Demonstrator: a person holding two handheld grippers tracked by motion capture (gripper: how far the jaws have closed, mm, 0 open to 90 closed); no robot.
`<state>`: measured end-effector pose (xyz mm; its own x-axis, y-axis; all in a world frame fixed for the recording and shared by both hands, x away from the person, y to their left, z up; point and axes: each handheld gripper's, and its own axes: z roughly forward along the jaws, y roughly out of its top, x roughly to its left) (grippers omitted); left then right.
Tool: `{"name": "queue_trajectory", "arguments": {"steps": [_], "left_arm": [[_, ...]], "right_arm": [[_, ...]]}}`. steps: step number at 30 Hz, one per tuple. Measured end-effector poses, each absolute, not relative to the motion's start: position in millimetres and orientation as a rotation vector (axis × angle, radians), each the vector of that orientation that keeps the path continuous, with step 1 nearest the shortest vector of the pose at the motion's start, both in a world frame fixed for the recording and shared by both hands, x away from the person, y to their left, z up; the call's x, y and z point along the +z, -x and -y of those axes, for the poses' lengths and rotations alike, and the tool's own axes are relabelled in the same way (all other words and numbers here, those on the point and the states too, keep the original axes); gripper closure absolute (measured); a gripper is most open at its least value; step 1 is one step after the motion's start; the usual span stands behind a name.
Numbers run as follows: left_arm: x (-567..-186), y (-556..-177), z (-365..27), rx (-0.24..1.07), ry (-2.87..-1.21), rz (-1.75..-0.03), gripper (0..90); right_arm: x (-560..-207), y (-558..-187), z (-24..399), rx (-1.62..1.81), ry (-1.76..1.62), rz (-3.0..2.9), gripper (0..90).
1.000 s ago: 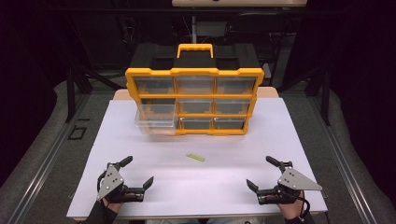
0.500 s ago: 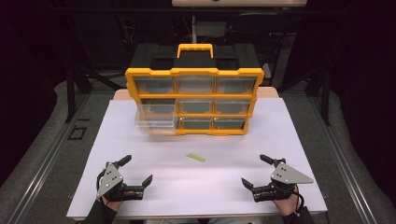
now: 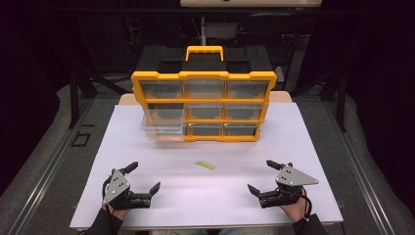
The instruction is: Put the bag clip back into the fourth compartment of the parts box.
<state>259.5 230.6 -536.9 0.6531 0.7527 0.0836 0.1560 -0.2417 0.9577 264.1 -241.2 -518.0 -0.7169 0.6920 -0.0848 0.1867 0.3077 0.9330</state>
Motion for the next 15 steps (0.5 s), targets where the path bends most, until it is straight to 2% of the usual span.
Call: {"name": "queue_trajectory", "arguments": {"steps": [15], "left_arm": [[-537, -260, -233, 0.671, -1.76, -0.745, 0.0]], "right_arm": [[-514, -281, 222, 1.371, -0.777, -2.225, 0.0]]}}
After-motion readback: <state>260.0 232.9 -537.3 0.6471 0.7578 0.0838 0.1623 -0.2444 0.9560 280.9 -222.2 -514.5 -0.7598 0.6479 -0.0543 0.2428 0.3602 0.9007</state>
